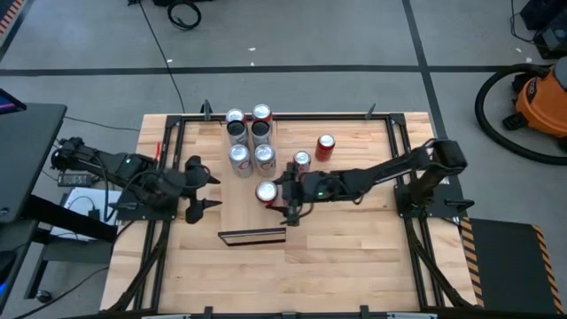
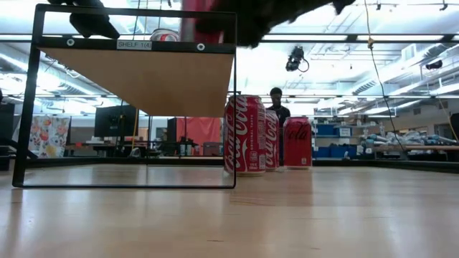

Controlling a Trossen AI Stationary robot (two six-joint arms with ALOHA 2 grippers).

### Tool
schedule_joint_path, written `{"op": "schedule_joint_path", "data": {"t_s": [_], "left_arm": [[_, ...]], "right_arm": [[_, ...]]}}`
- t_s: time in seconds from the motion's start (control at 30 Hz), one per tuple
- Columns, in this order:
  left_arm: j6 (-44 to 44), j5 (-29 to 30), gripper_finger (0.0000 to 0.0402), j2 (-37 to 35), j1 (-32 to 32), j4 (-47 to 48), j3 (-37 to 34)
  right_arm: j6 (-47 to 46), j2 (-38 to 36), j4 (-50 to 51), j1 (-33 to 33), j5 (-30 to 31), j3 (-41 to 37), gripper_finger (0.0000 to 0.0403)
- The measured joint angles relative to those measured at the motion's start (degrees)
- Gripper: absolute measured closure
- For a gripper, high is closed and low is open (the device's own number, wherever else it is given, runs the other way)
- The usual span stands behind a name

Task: Place canned beverage on shelf
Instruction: Put the red-black soda can on the shelf

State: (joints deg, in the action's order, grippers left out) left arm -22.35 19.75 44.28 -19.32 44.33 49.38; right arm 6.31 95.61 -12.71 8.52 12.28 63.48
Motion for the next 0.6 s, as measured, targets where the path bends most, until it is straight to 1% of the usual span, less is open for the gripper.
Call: {"op": "schedule_joint_path", "data": {"t_s": [0.17,0.27,0.33,0.43,0.53,0.6], "left_arm": [[-0.9,0.0,0.0079,0.0,-0.9,0.0,0.0],[-0.8,0.0,0.0079,0.0,-0.9,-0.4,0.0],[-0.6,0.1,0.0079,0.0,-0.9,-0.5,0.0],[-0.6,0.1,0.0079,0.2,-0.9,-1.1,0.0],[-0.5,0.1,0.0079,0.6,-0.9,-1.3,0.0],[-0.4,0.1,0.0079,1.1,-0.9,-1.4,0.0]], "right_arm": [[-0.2,4.8,-1.1,-0.9,0.0,4.3,0.0086],[-0.7,6.7,-1.8,-1.4,-0.9,5.1,0.0076],[-0.7,6.5,-1.4,-1.7,-2.0,5.1,0.0064],[-0.7,6.2,-1.3,-1.9,-1.8,5.1,0.0049],[0.7,5.2,-1.7,-1.6,-1.4,5.0,0.0044],[1.5,4.4,-2.2,-1.1,0.0,5.1,0.0044]]}}
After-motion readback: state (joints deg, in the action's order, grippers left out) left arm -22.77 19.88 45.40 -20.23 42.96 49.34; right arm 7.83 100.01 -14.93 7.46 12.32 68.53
